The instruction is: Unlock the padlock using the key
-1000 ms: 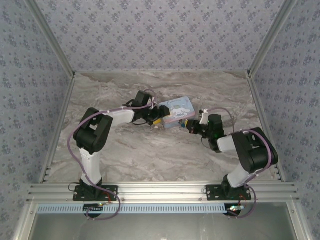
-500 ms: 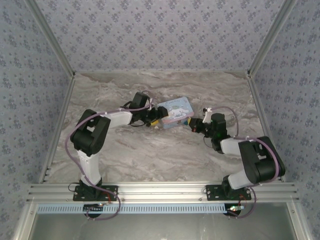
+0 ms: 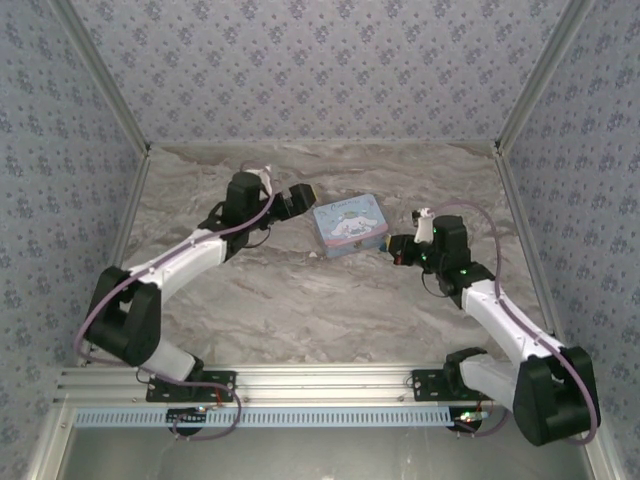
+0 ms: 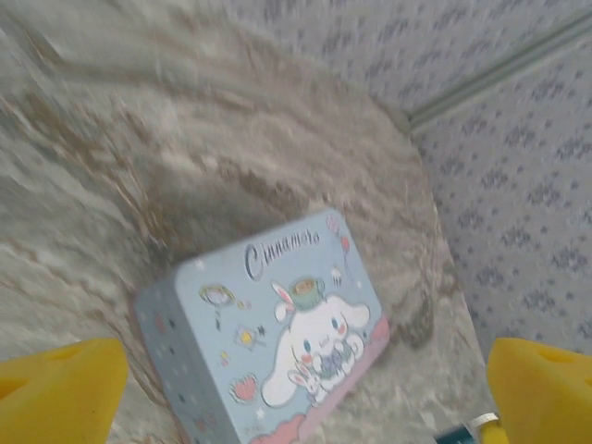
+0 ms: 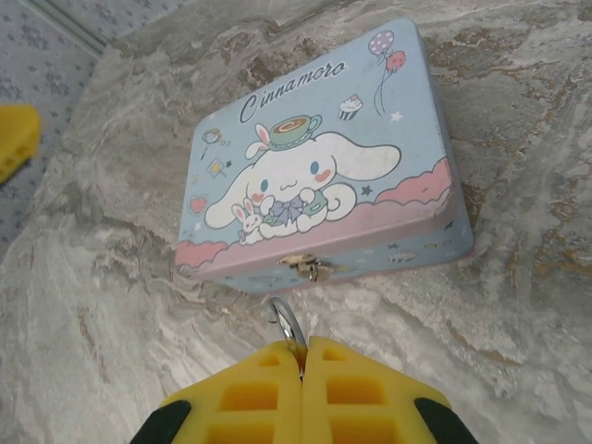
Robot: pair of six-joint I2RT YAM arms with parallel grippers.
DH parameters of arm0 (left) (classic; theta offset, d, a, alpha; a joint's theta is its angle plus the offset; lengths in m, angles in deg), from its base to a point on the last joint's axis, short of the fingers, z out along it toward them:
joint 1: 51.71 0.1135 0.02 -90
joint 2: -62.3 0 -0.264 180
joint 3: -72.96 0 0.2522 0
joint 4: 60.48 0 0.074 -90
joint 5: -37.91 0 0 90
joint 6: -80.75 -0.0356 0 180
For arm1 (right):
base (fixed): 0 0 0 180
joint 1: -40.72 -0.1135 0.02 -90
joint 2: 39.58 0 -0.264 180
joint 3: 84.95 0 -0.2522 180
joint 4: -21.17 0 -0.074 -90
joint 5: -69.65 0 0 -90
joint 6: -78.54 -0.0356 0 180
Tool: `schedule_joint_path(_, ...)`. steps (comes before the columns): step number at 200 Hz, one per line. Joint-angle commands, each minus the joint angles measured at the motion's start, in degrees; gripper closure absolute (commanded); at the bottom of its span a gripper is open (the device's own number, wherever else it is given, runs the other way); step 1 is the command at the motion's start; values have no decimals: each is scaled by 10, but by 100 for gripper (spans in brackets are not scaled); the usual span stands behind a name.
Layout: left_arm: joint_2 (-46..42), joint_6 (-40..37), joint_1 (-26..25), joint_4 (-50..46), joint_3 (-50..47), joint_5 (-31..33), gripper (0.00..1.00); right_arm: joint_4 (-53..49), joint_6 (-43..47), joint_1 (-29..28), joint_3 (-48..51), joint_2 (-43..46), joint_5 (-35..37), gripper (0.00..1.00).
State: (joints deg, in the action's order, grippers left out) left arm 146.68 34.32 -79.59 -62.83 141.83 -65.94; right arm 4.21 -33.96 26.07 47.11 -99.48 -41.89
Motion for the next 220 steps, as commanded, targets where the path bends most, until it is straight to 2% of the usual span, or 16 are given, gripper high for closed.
schedule_joint_path(1, -45, -45, 10, 58, -34, 83, 1, -166, 42, -6, -49, 25, 13, 97)
schedule_joint_path(48, -120, -128, 21, 82, -75, 112, 1, -328, 66, -22, -128, 19, 23, 99)
schedule_joint_path(103, -205, -210, 23, 54, -108, 140, 1, -425, 77, -74, -178, -32, 15, 100)
schedule_joint_path(148, -249, -255, 23, 45, -122, 136, 1, -464, 73, -118, -216, -110, 23, 100)
schedule_joint_path(220, -278, -266, 23, 21, -137, 153, 1, -438, 63, -150, -232, -253, -16, 100)
